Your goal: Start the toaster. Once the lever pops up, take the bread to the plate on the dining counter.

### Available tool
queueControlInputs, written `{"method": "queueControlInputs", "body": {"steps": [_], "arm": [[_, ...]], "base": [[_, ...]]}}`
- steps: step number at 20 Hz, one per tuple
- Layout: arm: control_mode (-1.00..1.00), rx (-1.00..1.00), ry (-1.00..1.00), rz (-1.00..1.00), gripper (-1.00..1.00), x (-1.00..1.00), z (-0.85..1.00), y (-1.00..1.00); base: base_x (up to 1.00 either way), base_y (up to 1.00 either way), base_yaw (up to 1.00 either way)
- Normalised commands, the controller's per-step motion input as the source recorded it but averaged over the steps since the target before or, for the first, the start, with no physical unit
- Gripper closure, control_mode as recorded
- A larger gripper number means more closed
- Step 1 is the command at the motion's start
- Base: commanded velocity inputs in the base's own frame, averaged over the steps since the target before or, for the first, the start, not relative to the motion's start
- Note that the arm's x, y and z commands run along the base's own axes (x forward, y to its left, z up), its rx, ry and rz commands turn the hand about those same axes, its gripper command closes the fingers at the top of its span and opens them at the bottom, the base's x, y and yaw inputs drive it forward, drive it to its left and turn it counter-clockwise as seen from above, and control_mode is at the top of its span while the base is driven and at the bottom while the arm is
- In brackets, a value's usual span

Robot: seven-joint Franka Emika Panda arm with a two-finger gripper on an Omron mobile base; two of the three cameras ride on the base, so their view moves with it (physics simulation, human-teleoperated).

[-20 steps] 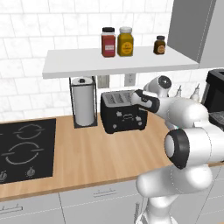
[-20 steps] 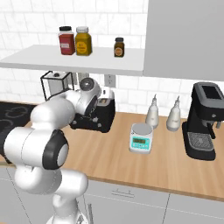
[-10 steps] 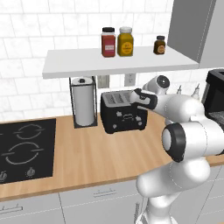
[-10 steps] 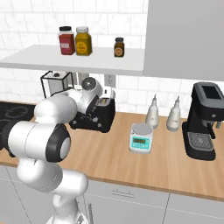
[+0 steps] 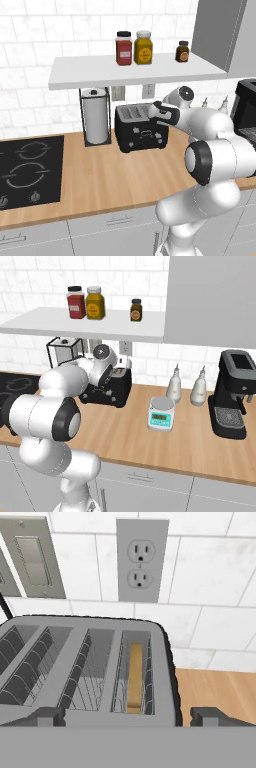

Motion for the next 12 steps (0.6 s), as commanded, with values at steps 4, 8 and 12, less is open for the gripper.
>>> {"method": "queueControlInputs", "body": {"steps": [4, 8, 12], "arm": [[-1.00, 0.00, 0.00, 0.00, -1.00, 0.00, 0.00, 0.00], [-1.00, 0.00, 0.00, 0.00, -1.00, 0.00, 0.00, 0.00], [-1.00, 0.00, 0.00, 0.00, -1.00, 0.00, 0.00, 0.00]], "base": [[0.00, 0.00, 0.00], [0.00, 0.00, 0.00], [0.00, 0.00, 0.00]]}}
